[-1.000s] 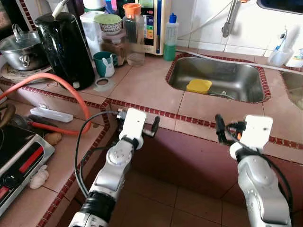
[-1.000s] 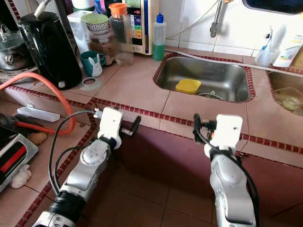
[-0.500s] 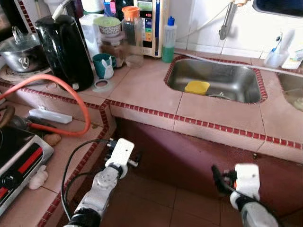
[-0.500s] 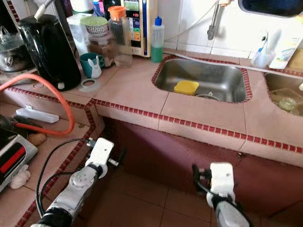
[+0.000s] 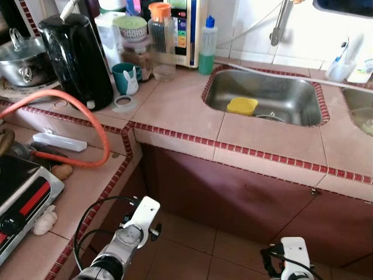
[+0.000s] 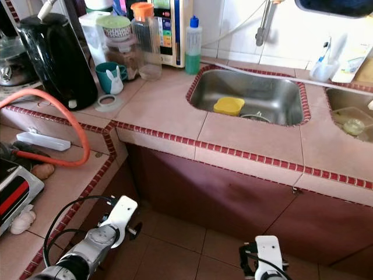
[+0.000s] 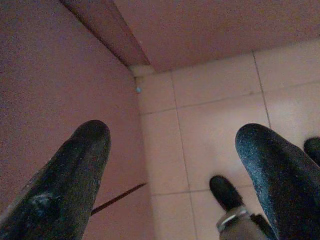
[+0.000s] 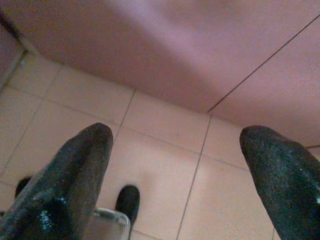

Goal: Kitchen organization

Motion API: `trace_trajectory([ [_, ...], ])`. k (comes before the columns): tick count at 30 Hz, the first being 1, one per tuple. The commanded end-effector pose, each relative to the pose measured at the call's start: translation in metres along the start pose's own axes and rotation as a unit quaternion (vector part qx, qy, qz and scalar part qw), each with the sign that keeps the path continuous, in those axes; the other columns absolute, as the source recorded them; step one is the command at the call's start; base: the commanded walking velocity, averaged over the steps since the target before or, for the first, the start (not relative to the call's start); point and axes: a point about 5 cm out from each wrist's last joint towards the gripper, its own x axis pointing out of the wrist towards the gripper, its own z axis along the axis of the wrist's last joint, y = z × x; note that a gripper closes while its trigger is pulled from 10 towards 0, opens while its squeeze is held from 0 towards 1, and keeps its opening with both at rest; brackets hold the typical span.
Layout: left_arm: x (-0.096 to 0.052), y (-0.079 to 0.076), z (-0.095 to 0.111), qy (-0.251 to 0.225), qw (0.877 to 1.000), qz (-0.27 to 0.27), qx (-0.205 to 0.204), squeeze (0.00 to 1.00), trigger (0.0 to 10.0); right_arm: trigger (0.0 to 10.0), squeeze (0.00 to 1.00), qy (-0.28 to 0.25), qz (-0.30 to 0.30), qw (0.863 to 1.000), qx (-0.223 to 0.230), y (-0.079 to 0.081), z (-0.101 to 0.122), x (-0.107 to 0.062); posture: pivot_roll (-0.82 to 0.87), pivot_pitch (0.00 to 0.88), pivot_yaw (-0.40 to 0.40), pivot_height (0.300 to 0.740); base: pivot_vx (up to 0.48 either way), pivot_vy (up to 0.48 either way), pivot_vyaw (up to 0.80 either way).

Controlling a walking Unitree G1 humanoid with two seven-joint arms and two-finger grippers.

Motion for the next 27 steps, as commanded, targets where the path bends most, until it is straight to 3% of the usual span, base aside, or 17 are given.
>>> trace_trajectory([
  [1, 0.0, 0.004, -0.004, 0.016, 1.0, 0.01, 0.019, 0.0, 10.0, 10.0, 0.0, 0.012, 0.003, 1.0, -0.003, 0.001, -0.005, 0.0, 0.03, 0.0, 0.016, 0.74, 0.0, 0.0, 0.0],
  [7, -0.004, 0.008, -0.027, 0.058, 0.998, 0.012, 0.009, 0.0, 10.0, 10.0, 0.0, 0.061, -0.019, 0.997, 0.034, -0.002, -0.017, 0.003, 0.0, 0.0, 0.031, 0.74, 0.0, 0.0, 0.0],
  [10, -0.006, 0.013, -0.035, 0.07, 0.997, 0.018, 0.027, 0.0, 10.0, 10.0, 0.0, 0.083, -0.03, 0.995, 0.04, -0.003, -0.025, 0.001, 0.02, 0.0, 0.03, 0.74, 0.0, 0.0, 0.0],
  [12, -0.008, 0.014, -0.043, 0.083, 0.995, 0.017, 0.047, 0.0, 10.0, 10.0, 0.0, 0.086, -0.027, 0.995, 0.04, -0.002, -0.025, 0.002, 0.02, 0.0, 0.029, 0.74, 0.0, 0.0, 0.0],
  [15, -0.01, 0.015, -0.054, 0.097, 0.995, 0.017, 0.029, 0.0, 10.0, 10.0, 0.0, 0.076, -0.011, 0.997, 0.03, 0.004, -0.02, 0.005, 0.02, 0.0, 0.029, 0.74, 0.0, 0.0, 0.0],
  [21, -0.011, 0.014, -0.059, 0.101, 0.995, 0.023, 0.006, 0.0, 10.0, 10.0, 0.0, 0.081, -0.011, 0.996, 0.024, 0.006, -0.021, 0.006, 0.03, 0.0, 0.028, 0.74, 0.0, 0.0, 0.0],
  [27, -0.012, 0.015, -0.06, 0.101, 0.994, 0.025, 0.011, 0.0, 10.0, 10.0, 0.0, 0.089, -0.014, 0.996, 0.018, 0.003, -0.026, 0.003, 0.03, 0.0, 0.031, 0.74, 0.0, 0.0, 0.0],
])
